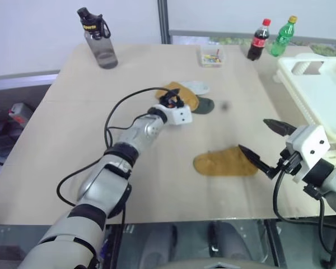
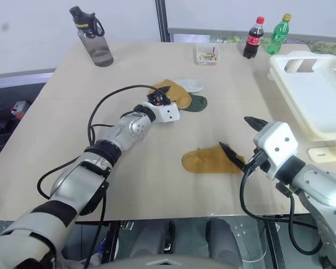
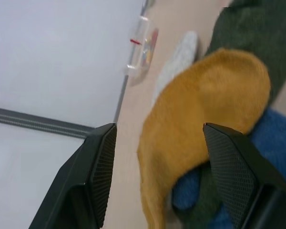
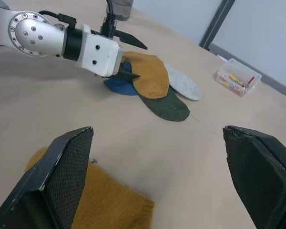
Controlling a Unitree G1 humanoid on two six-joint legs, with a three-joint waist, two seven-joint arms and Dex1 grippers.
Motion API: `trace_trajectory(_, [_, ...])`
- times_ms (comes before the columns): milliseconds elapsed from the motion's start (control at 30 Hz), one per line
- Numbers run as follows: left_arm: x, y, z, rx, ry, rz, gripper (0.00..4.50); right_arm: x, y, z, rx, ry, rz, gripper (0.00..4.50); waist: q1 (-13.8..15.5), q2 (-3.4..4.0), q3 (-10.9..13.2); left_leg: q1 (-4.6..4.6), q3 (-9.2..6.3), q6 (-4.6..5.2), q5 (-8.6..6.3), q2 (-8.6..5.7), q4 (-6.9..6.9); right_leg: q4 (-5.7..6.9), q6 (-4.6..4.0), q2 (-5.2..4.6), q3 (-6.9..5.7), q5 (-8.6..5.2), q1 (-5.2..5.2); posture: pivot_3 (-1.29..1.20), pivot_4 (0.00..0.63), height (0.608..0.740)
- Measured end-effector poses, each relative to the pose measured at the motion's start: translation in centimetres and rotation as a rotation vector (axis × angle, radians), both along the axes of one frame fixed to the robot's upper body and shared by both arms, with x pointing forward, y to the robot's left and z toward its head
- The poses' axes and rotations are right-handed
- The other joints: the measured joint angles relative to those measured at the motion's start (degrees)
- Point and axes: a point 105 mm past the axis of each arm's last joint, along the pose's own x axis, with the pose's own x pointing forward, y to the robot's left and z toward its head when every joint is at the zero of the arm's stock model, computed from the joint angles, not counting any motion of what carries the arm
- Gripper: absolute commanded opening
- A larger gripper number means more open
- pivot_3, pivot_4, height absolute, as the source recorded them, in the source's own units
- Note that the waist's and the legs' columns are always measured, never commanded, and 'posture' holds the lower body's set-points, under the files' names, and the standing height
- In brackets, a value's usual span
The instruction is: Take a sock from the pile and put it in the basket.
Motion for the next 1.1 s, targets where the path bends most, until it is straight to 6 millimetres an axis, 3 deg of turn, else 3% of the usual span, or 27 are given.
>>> trace_trajectory(133, [-0.1, 0.3, 0.1, 0.004, 0.007, -0.007, 2.39, -0.1, 0.0, -0.1, 0.0, 0.002, -0.001, 4.5, 0.0, 0.0, 0.0, 0.0, -0.01, 0.0, 0.0, 0.0, 0.0, 0.0, 0.0, 0.0, 0.0, 0.0, 0.0, 0.0, 0.15, 0.74])
trace_trajectory(267, [-0.6, 1.1, -0.2, 0.027, 0.025, -0.028, 3.59, -0.2, -0.1, -0.2, -0.001, 0.005, -0.005, 4.5, -0.1, 0.01, 0.0, 0.01, 0.01, 0.0, 0.0, 0.02, 0.0, 0.0, 0.0, 0.0, 0.01, 0.0, -0.01, 0.0, 0.15, 0.74])
trace_trajectory(467, [-0.8, 1.2, -0.9, 0.1, 0.01, -0.027, 3.59, -0.2, 0.0, 0.0, -0.001, -0.001, -0.003, 4.5, 0.2, 0.0, 0.0, -0.01, -0.02, 0.0, 0.0, -0.01, 0.01, 0.01, 0.01, -0.01, -0.02, 0.0, 0.01, 0.0, 0.15, 0.74])
trace_trajectory(700, [-0.5, -0.1, 0.4, 0.229, -0.116, -0.049, 3.59, -0.1, 0.1, 0.3, 0.001, -0.018, -0.011, 4.5, 0.0, 0.0, 0.0, -0.02, 0.0, 0.0, 0.0, -0.01, 0.01, 0.0, 0.01, -0.01, 0.0, 0.01, 0.0, 0.0, 0.15, 0.74])
trace_trajectory(1100, [0.2, -0.2, 0.3, 0.276, -0.143, -0.016, 3.59, -0.3, 0.2, 0.3, -0.001, -0.016, -0.017, 4.5, 0.0, -0.01, 0.0, -0.02, 0.0, 0.0, 0.0, -0.01, 0.01, 0.0, 0.01, 0.0, -0.01, 0.01, 0.0, 0.0, 0.15, 0.74])
